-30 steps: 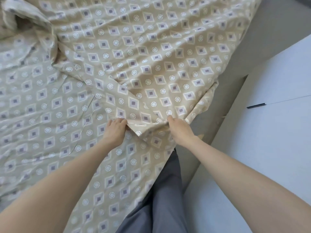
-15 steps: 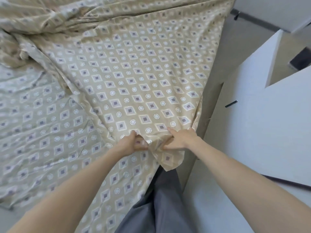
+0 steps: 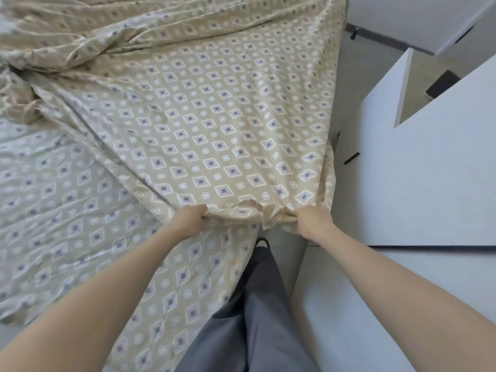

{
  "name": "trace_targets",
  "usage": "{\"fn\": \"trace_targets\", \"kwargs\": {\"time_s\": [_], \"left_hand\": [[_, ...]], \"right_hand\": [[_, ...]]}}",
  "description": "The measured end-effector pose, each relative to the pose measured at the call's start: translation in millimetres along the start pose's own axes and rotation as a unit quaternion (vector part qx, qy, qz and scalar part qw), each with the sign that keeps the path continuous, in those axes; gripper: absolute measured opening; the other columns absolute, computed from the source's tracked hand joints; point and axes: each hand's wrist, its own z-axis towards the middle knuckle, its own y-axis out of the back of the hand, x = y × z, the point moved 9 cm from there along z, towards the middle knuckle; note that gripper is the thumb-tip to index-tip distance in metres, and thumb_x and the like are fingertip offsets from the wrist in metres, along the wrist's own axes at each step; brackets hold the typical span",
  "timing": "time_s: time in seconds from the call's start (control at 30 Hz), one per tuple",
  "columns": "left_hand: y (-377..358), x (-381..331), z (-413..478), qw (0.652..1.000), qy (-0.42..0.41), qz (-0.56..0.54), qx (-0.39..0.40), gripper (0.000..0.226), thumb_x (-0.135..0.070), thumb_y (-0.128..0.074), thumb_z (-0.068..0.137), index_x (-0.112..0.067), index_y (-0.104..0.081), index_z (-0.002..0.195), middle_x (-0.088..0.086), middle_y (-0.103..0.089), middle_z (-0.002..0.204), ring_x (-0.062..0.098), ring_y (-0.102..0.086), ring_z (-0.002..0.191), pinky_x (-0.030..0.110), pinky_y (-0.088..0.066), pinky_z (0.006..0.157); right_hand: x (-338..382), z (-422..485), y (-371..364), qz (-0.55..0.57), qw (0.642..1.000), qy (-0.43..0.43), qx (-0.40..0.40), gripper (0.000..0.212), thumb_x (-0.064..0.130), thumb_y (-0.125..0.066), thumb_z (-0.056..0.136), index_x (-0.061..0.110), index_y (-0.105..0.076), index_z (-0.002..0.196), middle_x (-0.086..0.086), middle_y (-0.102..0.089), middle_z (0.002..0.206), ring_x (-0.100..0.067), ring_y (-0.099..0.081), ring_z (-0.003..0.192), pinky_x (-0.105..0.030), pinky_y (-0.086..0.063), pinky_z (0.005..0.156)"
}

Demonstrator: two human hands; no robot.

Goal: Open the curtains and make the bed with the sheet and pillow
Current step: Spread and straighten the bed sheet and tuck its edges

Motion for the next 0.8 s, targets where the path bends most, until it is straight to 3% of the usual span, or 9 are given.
{"fn": "trace_targets", "kwargs": {"time_s": [0.1, 0.23, 0.33, 0.4, 0.5, 0.6, 0.67, 0.73, 0.8], "left_hand": [[14.7, -10.5, -2.1, 0.998, -0.001, -0.05, -0.024, 0.007, -0.013, -0.043, 0.09, -0.012, -0.05, 0.092, 0.017, -0.064, 0.101, 0.033, -0.058, 0.094, 0.035, -0.042, 0.072], [22.2, -30.2, -8.3, 0.997, 0.006, -0.072, -0.009, 0.029, -0.01, -0.037, 0.093, -0.01, -0.055, 0.116, 0.015, -0.061, 0.118, 0.033, -0.055, 0.11, 0.034, -0.041, 0.084], [24.0, -49.3, -13.8, 0.994, 0.009, -0.11, 0.014, 0.029, -0.009, -0.036, 0.09, -0.012, -0.056, 0.111, 0.013, -0.061, 0.118, 0.03, -0.054, 0.109, 0.031, -0.041, 0.084], [22.7, -66.7, -18.1, 0.993, -0.001, -0.117, 0.034, 0.029, -0.009, -0.036, 0.09, -0.011, -0.057, 0.11, 0.012, -0.061, 0.117, 0.029, -0.055, 0.107, 0.03, -0.042, 0.083], [15.9, -85.2, -25.5, 0.989, -0.011, -0.127, 0.072, 0.031, -0.007, -0.036, 0.09, -0.006, -0.057, 0.113, 0.013, -0.059, 0.115, 0.029, -0.054, 0.108, 0.029, -0.04, 0.08], [13.1, -78.0, -28.5, 0.984, -0.002, -0.162, 0.072, 0.02, -0.006, -0.037, 0.09, -0.007, -0.055, 0.098, 0.01, -0.057, 0.102, 0.024, -0.05, 0.094, 0.029, -0.038, 0.075], [14.8, -63.5, -28.3, 0.982, 0.012, -0.182, 0.045, 0.014, -0.008, -0.038, 0.09, -0.01, -0.051, 0.089, 0.005, -0.055, 0.09, 0.023, -0.05, 0.089, 0.029, -0.036, 0.07], [16.8, -51.8, -29.7, 0.988, 0.016, -0.152, 0.02, 0.013, -0.015, -0.038, 0.092, -0.013, -0.05, 0.089, 0.001, -0.054, 0.084, 0.024, -0.051, 0.088, 0.031, -0.035, 0.068], [17.7, -46.3, -33.9, 0.995, 0.011, -0.095, 0.013, 0.018, -0.025, -0.04, 0.093, -0.013, -0.051, 0.1, 0.005, -0.058, 0.09, 0.025, -0.052, 0.085, 0.031, -0.038, 0.067]], "right_hand": [[2.8, -5.3, 2.0, 0.002, 0.999, 0.003, -0.037, 0.034, 0.003, -0.049, 0.089, 0.012, -0.058, 0.121, -0.009, -0.05, 0.125, -0.028, -0.055, 0.11, -0.034, -0.044, 0.086], [8.5, -11.3, -2.4, 0.038, 0.999, 0.033, 0.001, 0.029, -0.007, -0.046, 0.085, 0.006, -0.06, 0.108, -0.009, -0.06, 0.109, -0.03, -0.061, 0.103, -0.034, -0.047, 0.079], [27.6, -19.3, -5.2, -0.041, 0.993, 0.106, 0.018, 0.026, 0.009, -0.054, 0.086, 0.011, -0.059, 0.111, -0.007, -0.063, 0.111, -0.028, -0.059, 0.106, -0.038, -0.042, 0.094], [41.0, -25.4, -15.3, -0.036, 0.991, 0.125, 0.043, 0.028, 0.023, -0.057, 0.085, 0.013, -0.058, 0.111, -0.007, -0.063, 0.112, -0.028, -0.057, 0.109, -0.039, -0.039, 0.098], [55.5, -24.1, -33.1, 0.065, 0.989, 0.112, 0.075, 0.034, 0.026, -0.055, 0.086, 0.012, -0.056, 0.116, -0.011, -0.06, 0.115, -0.031, -0.055, 0.109, -0.039, -0.043, 0.094], [63.9, -23.6, -43.0, 0.201, 0.972, 0.104, 0.065, 0.036, 0.012, -0.053, 0.082, 0.013, -0.054, 0.118, -0.013, -0.059, 0.111, -0.032, -0.057, 0.101, -0.037, -0.051, 0.08], [57.1, -25.0, -33.4, 0.302, 0.95, 0.076, 0.0, 0.021, 0.004, -0.05, 0.081, 0.013, -0.058, 0.099, -0.01, -0.059, 0.094, -0.03, -0.056, 0.088, -0.033, -0.043, 0.066], [46.1, -28.1, -22.2, 0.36, 0.931, 0.047, -0.033, 0.018, -0.003, -0.046, 0.08, 0.015, -0.043, 0.076, -0.004, -0.047, 0.075, -0.026, -0.046, 0.076, -0.032, -0.031, 0.057], [45.8, -31.6, -19.5, 0.352, 0.934, 0.062, 0.013, 0.019, -0.002, -0.044, 0.081, 0.014, -0.034, 0.081, -0.003, -0.041, 0.075, -0.025, -0.043, 0.076, -0.034, -0.028, 0.058]]}}
